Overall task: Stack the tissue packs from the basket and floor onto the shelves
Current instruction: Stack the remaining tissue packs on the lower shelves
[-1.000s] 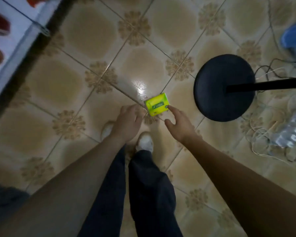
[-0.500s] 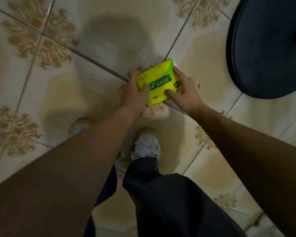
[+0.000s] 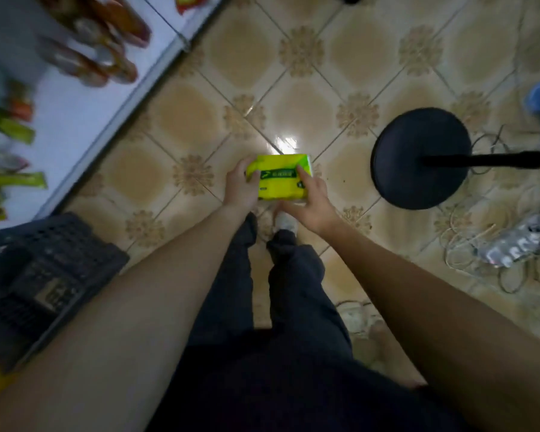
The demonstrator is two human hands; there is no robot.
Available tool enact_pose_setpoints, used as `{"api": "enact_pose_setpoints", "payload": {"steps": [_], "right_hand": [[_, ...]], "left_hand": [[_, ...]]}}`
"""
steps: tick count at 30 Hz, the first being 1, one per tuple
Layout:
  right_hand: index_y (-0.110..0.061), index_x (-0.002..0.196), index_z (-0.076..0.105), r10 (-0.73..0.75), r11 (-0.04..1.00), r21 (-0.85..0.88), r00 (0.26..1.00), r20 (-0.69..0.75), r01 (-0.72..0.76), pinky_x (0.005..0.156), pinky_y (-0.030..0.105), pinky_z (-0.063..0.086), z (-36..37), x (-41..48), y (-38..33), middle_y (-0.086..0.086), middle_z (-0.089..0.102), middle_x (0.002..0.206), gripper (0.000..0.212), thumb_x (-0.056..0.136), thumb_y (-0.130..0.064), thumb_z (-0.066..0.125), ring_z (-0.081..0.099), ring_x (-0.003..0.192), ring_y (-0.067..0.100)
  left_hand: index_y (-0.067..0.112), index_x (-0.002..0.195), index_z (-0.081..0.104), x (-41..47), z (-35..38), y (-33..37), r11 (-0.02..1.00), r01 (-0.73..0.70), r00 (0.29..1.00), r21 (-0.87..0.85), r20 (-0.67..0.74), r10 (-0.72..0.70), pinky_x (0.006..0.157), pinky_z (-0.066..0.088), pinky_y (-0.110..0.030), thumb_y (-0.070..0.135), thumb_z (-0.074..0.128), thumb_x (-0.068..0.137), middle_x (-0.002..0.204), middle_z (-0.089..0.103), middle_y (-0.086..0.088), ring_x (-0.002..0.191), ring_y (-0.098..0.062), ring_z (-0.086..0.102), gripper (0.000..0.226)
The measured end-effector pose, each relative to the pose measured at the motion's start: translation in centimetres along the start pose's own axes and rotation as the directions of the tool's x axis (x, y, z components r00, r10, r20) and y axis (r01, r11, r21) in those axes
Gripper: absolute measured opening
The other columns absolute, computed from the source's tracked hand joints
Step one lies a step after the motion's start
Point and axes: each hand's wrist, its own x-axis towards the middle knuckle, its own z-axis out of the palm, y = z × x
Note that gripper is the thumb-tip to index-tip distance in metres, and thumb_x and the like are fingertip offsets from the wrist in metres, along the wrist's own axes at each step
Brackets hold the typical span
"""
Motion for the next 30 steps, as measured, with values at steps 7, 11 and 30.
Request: {"api": "enact_pose_setpoints", "payload": {"steps": [7, 11, 30], "right_hand": [[-0.012, 0.146, 0.025, -0.291, 0.951, -0.139, 0.95, -0.116, 0.275, 0.092, 0.01, 0.029, -2.1, -9.8, -12.0, 0.016, 0.033, 0.134, 0.074, 0.084, -0.018, 0.066, 0.043, 0.118, 0.017], [-0.009, 0.144, 0.028, -0.443, 0.883, -0.22, 0.891, -0.1, 0.414, 0.097, 0.015, 0.026, -2.3, -11.9, -18.1, 0.02, 0.034, 0.133, 0.072, 0.084, -0.017, 0.067, 0.042, 0.123, 0.026], [-0.011, 0.144, 0.032, -0.779, 0.56, -0.349, 0.621, 0.088, 0.752, 0.103, 0.022, 0.025, 10.6, -12.1, -44.4, 0.013, 0.035, 0.143, 0.062, 0.089, -0.018, 0.059, 0.033, 0.132, 0.022]], "left_hand": [[0.005, 0.131, 0.05, -10.6, -9.6, 8.8, 0.974, -0.222, 0.956, -0.047, -0.206, 0.208, 0.093, 0.037, -0.023, 0.004, 0.044, 0.095, 0.134, 0.052, -0.014, 0.121, -0.026, 0.05, 0.036], [0.005, 0.133, 0.047, -14.0, -14.3, 11.8, 0.947, -0.307, 0.907, -0.099, -0.33, 0.26, 0.093, 0.033, -0.018, 0.004, 0.045, 0.095, 0.137, 0.047, -0.015, 0.126, -0.027, 0.046, 0.038], [0.023, 0.139, 0.039, -16.7, -41.9, 12.5, 0.896, -0.407, 0.797, -0.174, -0.547, 0.256, 0.11, 0.032, -0.04, 0.028, 0.069, 0.082, 0.139, 0.048, -0.008, 0.129, -0.025, 0.042, 0.065]]}}
